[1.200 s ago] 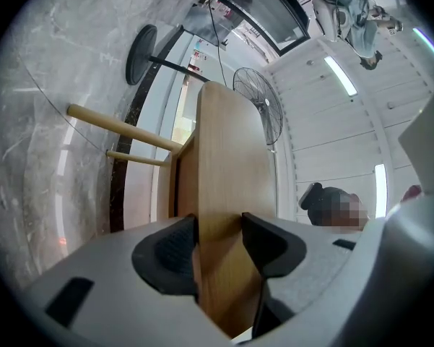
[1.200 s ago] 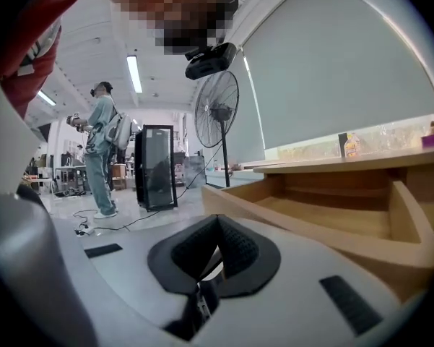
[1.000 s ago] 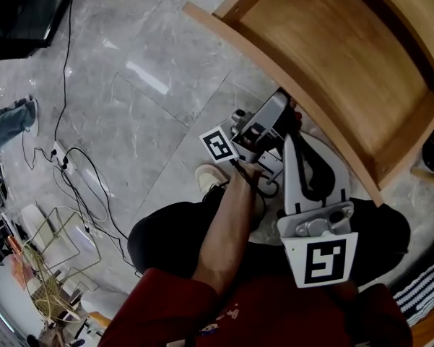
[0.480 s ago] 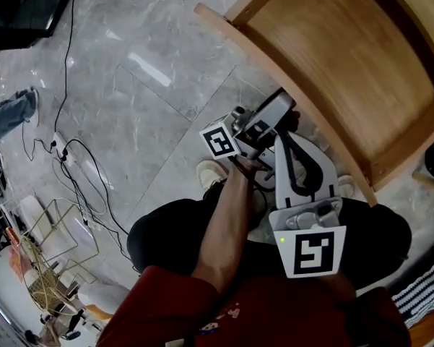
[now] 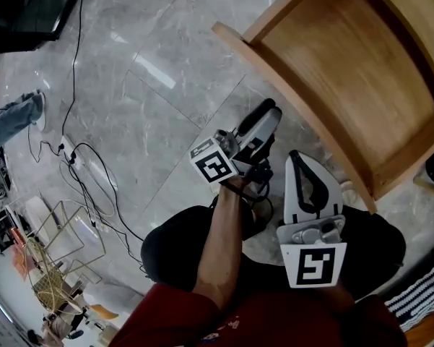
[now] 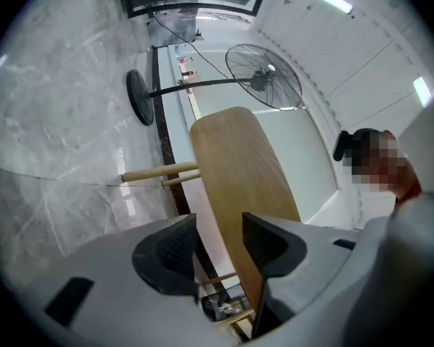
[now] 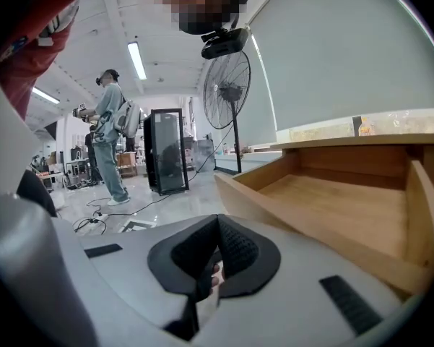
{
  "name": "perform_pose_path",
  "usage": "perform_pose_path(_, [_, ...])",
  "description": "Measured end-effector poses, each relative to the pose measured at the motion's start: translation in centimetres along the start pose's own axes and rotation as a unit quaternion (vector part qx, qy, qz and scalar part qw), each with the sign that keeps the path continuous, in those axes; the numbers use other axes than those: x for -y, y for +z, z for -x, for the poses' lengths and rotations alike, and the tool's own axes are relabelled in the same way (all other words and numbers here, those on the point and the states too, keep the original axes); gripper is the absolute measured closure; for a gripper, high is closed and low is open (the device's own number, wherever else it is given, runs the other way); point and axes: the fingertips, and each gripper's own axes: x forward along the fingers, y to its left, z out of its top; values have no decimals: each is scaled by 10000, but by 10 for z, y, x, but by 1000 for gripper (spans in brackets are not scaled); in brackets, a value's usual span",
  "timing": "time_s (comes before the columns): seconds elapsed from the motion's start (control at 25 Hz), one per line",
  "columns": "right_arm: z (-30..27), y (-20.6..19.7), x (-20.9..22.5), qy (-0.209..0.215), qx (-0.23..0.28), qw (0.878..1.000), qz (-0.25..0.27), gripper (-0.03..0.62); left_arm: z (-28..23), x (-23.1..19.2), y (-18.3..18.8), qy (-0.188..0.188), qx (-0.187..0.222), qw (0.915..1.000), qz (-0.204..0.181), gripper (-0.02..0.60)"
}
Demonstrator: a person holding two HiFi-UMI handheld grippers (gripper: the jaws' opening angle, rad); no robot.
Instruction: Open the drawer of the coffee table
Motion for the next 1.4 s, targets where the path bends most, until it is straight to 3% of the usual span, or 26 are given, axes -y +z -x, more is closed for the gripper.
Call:
perform_pose_path(0.12, [5, 19, 8, -103, 61, 9999, 58, 597, 9, 10, 15, 517, -77, 9976, -457, 379])
perform_pose_path(0.2, [10, 37, 16, -201, 121, 9997, 94, 597, 17, 16, 26, 1007, -156, 9912, -848, 379])
perform_pose_path(0.36, [21, 72, 29, -264, 32, 9996, 87, 597, 35, 34, 52, 1977, -536, 9631, -1745, 379])
perform_pose_path(0.44, [30, 91, 37, -304, -59, 9994, 179, 597, 37, 55, 65, 2190, -716, 9520, -2018, 379])
perform_pose_path(0.6, [53, 130, 63, -606, -188, 9974, 342, 597, 37, 107, 81, 2375, -1115, 9314, -2522, 379])
perform_pose_path(0.72, [69, 171, 82, -858, -197, 9954, 384, 597, 25, 159, 100, 2293, -1132, 9289, -2680, 379])
perform_pose_path(0.92, [102, 249, 91, -1032, -209, 9934, 452, 597, -3, 264, 129, 2214, -1192, 9176, -3079, 379])
perform_pose_path(1.12, [146, 338, 91, -1214, -62, 9924, 195, 597, -28, 379, 151, 2231, -1043, 9051, -3467, 379])
perform_pose_path(1.4, [217, 459, 88, -1474, 102, 9883, 389, 597, -51, 512, 168, 2319, -1133, 8825, -3931, 379])
